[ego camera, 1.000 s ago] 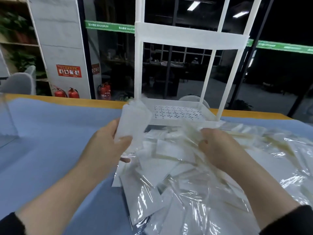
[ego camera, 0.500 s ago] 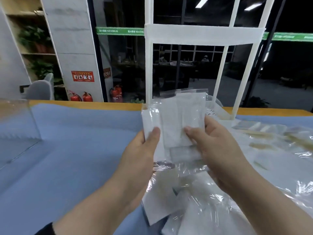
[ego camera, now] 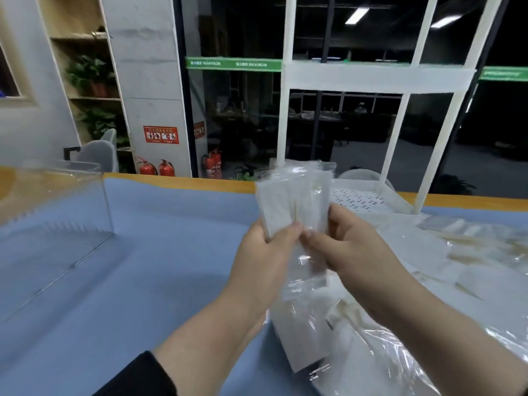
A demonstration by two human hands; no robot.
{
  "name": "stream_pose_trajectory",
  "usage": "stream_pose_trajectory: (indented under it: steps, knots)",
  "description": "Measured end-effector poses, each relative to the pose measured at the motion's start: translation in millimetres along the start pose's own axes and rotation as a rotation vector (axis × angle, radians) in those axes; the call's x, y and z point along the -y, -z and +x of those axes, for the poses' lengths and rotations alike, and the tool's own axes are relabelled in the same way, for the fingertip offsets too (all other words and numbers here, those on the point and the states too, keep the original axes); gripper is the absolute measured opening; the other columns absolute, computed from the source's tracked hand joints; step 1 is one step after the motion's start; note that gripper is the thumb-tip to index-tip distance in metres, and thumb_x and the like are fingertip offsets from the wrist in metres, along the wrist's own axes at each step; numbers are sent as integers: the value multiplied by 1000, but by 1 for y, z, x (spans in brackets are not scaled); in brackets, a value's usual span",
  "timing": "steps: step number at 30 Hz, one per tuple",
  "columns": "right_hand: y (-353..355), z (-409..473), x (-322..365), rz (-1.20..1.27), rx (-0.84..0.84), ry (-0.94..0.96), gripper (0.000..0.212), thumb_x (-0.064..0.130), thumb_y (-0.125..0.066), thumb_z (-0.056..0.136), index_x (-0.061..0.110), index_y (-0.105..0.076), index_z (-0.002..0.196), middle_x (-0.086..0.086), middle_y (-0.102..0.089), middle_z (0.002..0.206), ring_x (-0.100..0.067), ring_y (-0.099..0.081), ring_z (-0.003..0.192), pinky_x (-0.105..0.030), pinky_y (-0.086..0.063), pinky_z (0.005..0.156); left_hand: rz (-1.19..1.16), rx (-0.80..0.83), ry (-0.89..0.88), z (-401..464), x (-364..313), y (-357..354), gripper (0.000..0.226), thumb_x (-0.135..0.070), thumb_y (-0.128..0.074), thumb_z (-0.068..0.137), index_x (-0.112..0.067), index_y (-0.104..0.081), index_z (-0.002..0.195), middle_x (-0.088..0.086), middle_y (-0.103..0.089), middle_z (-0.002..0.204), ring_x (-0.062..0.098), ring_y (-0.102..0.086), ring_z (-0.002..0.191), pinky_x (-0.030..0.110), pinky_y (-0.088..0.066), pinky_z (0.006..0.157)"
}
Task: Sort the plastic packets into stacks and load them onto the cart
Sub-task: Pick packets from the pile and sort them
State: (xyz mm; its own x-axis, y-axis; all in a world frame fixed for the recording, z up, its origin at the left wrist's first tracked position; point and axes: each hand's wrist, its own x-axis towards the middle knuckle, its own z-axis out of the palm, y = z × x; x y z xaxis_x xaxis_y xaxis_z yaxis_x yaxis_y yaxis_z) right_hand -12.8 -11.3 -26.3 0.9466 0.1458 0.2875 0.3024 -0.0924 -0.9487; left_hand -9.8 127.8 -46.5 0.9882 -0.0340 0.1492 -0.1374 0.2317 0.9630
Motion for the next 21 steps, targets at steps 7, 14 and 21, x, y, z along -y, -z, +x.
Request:
stream_pose_trajectory:
  steps: [7, 14, 21]
  knots:
    - [-55, 39, 34, -668, 118, 273, 28, 23, -64, 94, 41, -60, 115, 16, -68, 94, -4, -62, 84, -25, -51, 73, 25, -541, -515, 19, -35, 107, 52, -77, -36, 86, -42, -56, 120, -1, -70, 109, 10, -69, 98, 32, -53, 85]
    - [-118, 60, -14, -945, 315, 252, 12, 29, -67, 90, 26, -57, 95, 10, -59, 85, -17, -56, 84, -35, -46, 73, 361, -490, -23, 31, 2, 146, 64, -73, -49, 92, -11, -57, 74, 0, -55, 72, 17, -51, 70, 31, -39, 65]
    - [-96, 56, -48, -827, 243, 141, 37, 35, -73, 87, 40, -60, 122, 17, -66, 100, -2, -59, 90, -30, -49, 85, 276, -528, -112, 38, -2, 147, 63, -71, -47, 93, -13, -57, 73, -4, -57, 71, 13, -53, 68, 26, -39, 64]
